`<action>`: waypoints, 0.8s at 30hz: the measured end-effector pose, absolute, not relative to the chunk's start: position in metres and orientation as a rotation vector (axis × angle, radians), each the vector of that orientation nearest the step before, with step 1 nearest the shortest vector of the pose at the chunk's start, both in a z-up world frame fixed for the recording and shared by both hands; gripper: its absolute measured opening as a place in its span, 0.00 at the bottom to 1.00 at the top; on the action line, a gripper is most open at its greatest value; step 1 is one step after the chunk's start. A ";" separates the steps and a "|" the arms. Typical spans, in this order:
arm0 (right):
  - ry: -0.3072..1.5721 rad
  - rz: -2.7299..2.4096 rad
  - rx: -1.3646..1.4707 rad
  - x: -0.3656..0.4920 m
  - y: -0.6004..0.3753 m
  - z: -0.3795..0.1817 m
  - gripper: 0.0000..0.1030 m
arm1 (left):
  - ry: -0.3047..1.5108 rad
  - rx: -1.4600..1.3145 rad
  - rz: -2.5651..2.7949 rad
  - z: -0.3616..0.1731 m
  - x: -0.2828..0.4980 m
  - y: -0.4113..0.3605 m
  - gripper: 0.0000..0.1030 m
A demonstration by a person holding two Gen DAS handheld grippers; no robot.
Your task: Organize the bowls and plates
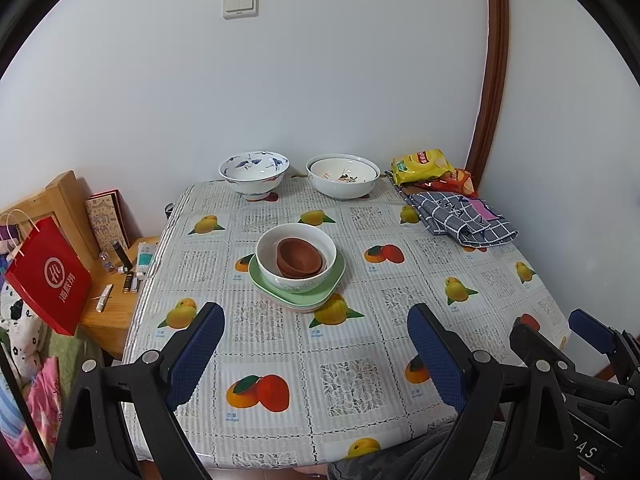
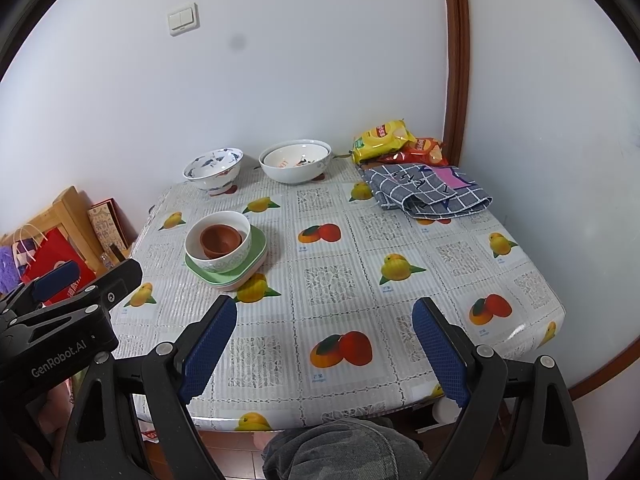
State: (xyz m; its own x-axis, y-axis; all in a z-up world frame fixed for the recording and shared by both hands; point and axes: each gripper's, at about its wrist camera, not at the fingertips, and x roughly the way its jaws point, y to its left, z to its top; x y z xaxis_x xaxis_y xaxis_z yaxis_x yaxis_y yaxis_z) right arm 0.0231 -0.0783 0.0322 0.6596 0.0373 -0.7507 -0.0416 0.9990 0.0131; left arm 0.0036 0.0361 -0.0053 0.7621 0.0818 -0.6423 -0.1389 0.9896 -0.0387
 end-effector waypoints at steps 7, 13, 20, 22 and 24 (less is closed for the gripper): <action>0.848 0.047 -0.003 0.023 -0.078 0.033 0.86 | 0.693 -0.086 0.119 -0.005 0.003 0.036 0.90; 0.848 0.046 -0.004 0.023 -0.078 0.032 0.86 | 0.695 -0.086 0.119 -0.005 0.004 0.037 0.90; 0.842 0.049 -0.003 0.022 -0.078 0.035 0.86 | 0.689 -0.081 0.119 -0.004 0.004 0.036 0.90; 0.839 0.049 -0.003 0.021 -0.078 0.036 0.86 | 0.687 -0.079 0.118 -0.003 0.004 0.037 0.90; 0.837 0.050 -0.003 0.021 -0.078 0.036 0.86 | 0.690 -0.080 0.119 -0.004 0.003 0.036 0.90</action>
